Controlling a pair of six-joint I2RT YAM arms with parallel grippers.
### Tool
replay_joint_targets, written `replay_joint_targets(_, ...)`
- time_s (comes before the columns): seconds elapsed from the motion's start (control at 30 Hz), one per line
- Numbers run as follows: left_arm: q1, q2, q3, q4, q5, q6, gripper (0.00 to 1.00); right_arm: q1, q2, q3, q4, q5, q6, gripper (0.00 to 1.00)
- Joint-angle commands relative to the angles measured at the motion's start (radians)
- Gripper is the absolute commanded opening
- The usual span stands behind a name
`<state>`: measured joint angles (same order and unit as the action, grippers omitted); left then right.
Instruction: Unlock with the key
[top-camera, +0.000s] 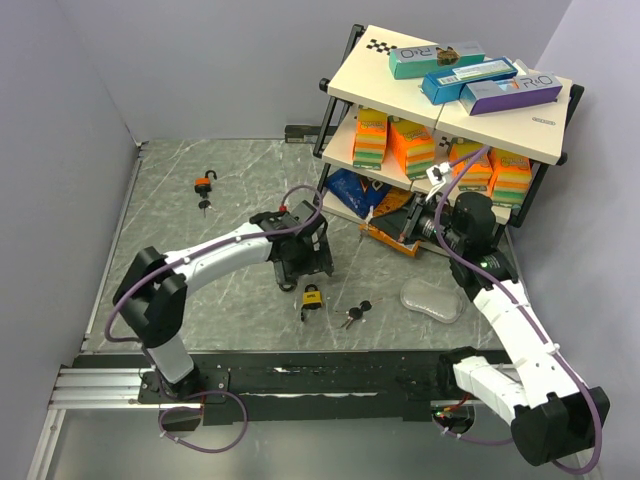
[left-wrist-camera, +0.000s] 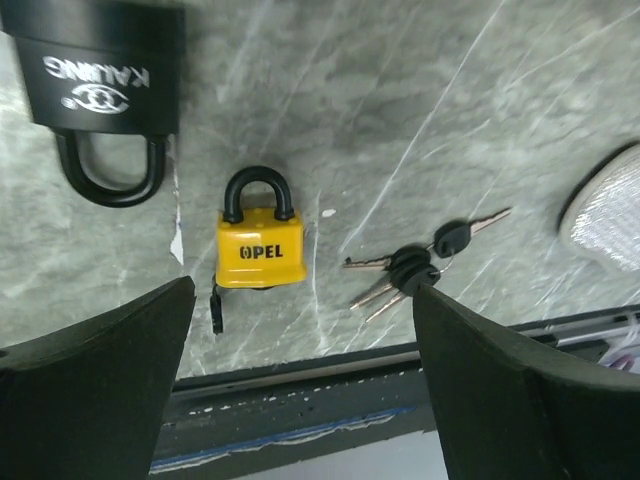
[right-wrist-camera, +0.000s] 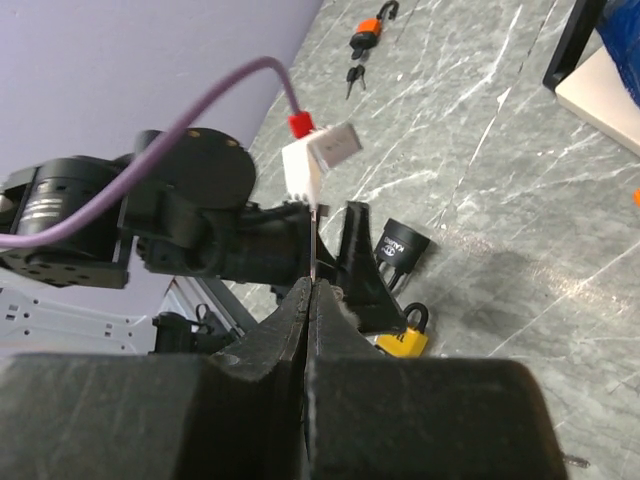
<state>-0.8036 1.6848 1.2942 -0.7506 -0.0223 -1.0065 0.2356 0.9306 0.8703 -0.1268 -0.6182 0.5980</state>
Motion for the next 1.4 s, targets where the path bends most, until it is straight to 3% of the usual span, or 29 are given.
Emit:
replay_joint_targets(0.0, -0.011, 0.044, -0.013, -0.004, 0.071, 0.026, 0.95, -0.004, -0.006, -0.016, 0.058, -0.021, 0.013, 0.0)
replay_joint_targets(0.43, -0.006, 0.188, 0.011, 0.002, 0.122, 0.086, 0.93, -0.002, -0.018, -0.021, 0.069, -0.028, 0.016, 0.0)
replay_joint_targets(0.9, 0.014, 0.239, 0.024, 0.008, 0.148, 0.114, 0.72, -0.004, 0.007, -0.013, 0.084, -0.034, 0.017, 0.0)
replay_joint_targets(1.1, 0.014, 0.254, 0.027, 0.004, 0.157, 0.12, 0.53, -0.004, 0.014, -0.016, 0.085, -0.037, 0.019, 0.0)
replay_joint_targets(1.2, 0.014, 0.257, 0.033, 0.002, 0.156, 0.12, 0.39, -0.004, 0.019, -0.016, 0.082, -0.038, 0.016, 0.0)
replay_joint_targets(1.3, 0.012, 0.256, 0.068, -0.024, 0.131, 0.118, 0.15, -0.004, 0.028, -0.005, 0.067, -0.04, 0.002, 0.0)
replay_joint_targets(1.37, 0.014, 0.237, 0.103, -0.052, 0.113, 0.106, 0.08, -0.004, 0.037, 0.013, 0.043, -0.038, -0.021, 0.0)
